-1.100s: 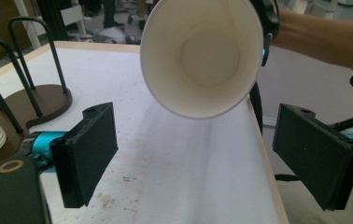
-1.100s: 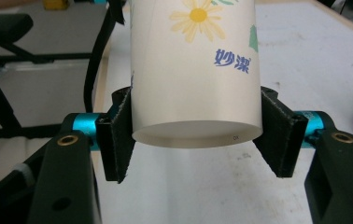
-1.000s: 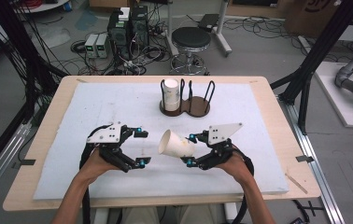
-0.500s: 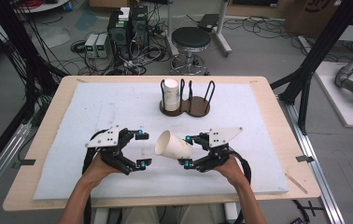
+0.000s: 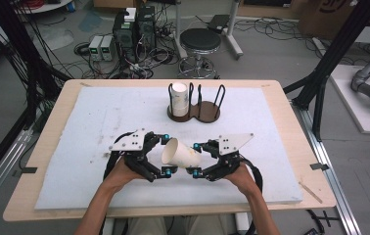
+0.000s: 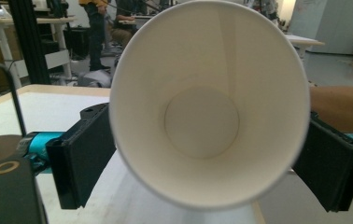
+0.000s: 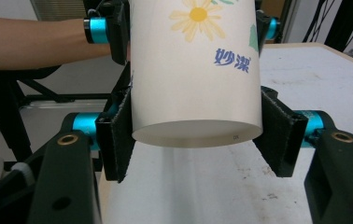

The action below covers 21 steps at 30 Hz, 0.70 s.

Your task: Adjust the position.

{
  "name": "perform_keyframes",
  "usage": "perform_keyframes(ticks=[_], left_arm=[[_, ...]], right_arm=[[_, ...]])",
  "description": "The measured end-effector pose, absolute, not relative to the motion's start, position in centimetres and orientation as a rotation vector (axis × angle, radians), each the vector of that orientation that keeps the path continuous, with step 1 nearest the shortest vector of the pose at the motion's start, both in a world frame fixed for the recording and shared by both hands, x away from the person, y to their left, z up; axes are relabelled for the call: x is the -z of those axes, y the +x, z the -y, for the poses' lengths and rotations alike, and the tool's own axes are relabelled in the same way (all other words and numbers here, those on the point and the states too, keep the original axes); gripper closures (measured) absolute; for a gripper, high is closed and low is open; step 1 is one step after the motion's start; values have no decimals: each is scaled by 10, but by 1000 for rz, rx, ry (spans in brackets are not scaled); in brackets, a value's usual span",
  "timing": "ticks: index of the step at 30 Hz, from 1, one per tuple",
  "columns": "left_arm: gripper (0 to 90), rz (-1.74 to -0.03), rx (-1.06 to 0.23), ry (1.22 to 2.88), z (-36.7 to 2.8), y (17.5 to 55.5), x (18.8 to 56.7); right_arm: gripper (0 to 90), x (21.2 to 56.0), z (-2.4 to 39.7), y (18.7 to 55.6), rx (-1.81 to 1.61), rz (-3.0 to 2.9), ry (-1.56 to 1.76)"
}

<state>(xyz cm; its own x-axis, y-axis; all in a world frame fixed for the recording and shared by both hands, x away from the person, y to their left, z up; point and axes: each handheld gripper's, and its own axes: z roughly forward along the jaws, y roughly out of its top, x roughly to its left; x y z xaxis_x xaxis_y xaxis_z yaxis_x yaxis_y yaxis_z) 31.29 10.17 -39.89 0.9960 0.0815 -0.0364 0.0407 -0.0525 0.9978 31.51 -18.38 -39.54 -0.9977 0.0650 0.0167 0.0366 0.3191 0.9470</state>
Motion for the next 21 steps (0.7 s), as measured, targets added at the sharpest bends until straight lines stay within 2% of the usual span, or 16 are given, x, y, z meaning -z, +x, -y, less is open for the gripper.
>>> perform_keyframes(ticks=[10,21], left_arm=[[134,-72,-25,1645,-93,313,397],[282,-30,-13,1633,-95,313,396]], right_arm=[[371,397,181,315,-1824,-2545,81],[374,399,176,315,-1820,-2570,55]])
